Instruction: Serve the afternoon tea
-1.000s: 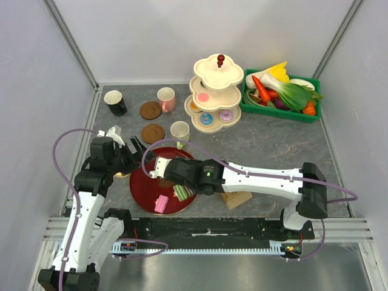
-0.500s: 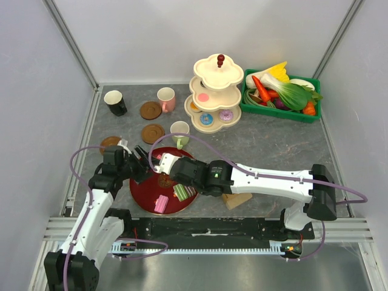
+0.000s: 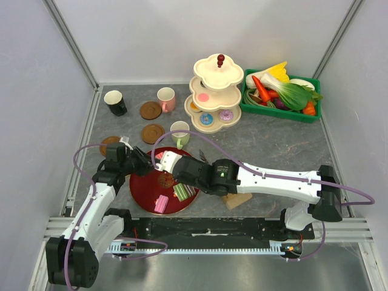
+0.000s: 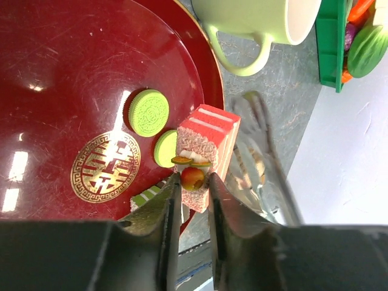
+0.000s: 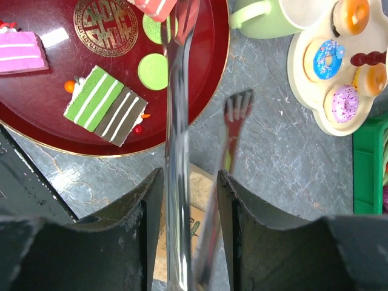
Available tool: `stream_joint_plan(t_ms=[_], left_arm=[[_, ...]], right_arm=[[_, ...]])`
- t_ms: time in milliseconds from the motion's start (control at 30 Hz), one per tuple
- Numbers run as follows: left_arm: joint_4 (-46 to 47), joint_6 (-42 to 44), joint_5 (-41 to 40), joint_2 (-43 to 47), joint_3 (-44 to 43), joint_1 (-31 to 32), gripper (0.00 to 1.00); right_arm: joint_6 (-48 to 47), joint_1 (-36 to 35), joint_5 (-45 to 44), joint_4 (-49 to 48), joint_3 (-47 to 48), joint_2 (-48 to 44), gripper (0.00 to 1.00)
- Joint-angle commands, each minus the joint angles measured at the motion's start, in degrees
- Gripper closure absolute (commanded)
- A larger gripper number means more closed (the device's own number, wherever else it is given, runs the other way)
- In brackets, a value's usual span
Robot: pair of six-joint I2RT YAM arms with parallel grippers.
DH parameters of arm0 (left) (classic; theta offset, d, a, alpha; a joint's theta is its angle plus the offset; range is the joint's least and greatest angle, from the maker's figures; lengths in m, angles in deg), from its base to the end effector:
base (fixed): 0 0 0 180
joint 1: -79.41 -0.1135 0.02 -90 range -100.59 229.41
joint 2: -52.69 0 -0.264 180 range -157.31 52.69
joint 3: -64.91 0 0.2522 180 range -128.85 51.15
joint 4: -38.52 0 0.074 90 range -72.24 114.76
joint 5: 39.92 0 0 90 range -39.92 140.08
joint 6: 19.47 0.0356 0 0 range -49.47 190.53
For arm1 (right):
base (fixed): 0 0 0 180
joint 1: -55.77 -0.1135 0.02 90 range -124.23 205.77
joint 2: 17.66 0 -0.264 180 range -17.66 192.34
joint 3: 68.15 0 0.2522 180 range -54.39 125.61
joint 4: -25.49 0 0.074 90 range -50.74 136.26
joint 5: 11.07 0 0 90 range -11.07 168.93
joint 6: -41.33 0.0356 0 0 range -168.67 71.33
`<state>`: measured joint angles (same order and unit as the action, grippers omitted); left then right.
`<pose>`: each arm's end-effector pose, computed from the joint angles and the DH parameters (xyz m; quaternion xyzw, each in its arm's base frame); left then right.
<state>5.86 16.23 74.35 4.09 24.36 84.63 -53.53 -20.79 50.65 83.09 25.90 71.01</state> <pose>0.1738 -0.0306 0.2068 -0.2893 0.8447 -0.3682 0.2591 0.0930 0.3166 0.3178 -0.5385 0.7471 -0.0035 0.3898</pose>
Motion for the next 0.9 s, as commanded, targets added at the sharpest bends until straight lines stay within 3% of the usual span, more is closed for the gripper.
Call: stream_joint_plan(t_ms=[0,167,233,367,500,567,633,700,767,867], left_arm=[[0.98,-1.24,0.43,0.43,-0.72,0.06,0.78],[-3.42,-0.8,-2.91,-0.53,-1.6,-0.03,0.98],[-6.75,0.07,-4.75,-1.32,-2.74,-0.03,0.98],[-16.85,1.39,-16.07,-0.19,-6.52,-0.03,0.98],[-23.37,0.95,-22.95,0.96,-8.19,-0.03,0.98],[-23.64,1.13,-21.64,0.09,-7.93,-0.03,0.87],[-23.21,1.22,-20.23,-0.97,-7.32,-0.03,0.85],[-23.2,1.83,-19.79,-1.93,-7.05,0.06,0.77],[-23.99,2.36,-19.7,-2.2,-7.58,-0.03,0.59],[-25.75,2.62,-20.58,-0.98,-8.63,-0.03,0.35]], right_arm=[[1.78,-0.17,-1.08,-1.12,3.38,-1.21,0.52],[2.31,-0.17,-1.17,-1.12,3.47,-1.21,0.52],[2.49,-0.09,-1.43,-0.86,3.56,-1.12,0.52],[4.15,0.79,-3.89,-0.16,3.12,-0.51,0.49],[10.64,3.77,-7.58,-0.07,2.94,-0.33,0.35],[16.43,6.58,-7.33,-0.41,2.33,-0.77,0.28],[20.31,10.18,-5.66,-0.5,0.84,-1.56,0.19],[22.69,12.04,-6.18,-0.77,-1.62,-2.61,0.11],[24.37,12.92,-6.53,-0.16,-4.25,-4.1,0.02],[24.82,13.97,-1.55,-0.33,-8.3,-7.0,0.02]])
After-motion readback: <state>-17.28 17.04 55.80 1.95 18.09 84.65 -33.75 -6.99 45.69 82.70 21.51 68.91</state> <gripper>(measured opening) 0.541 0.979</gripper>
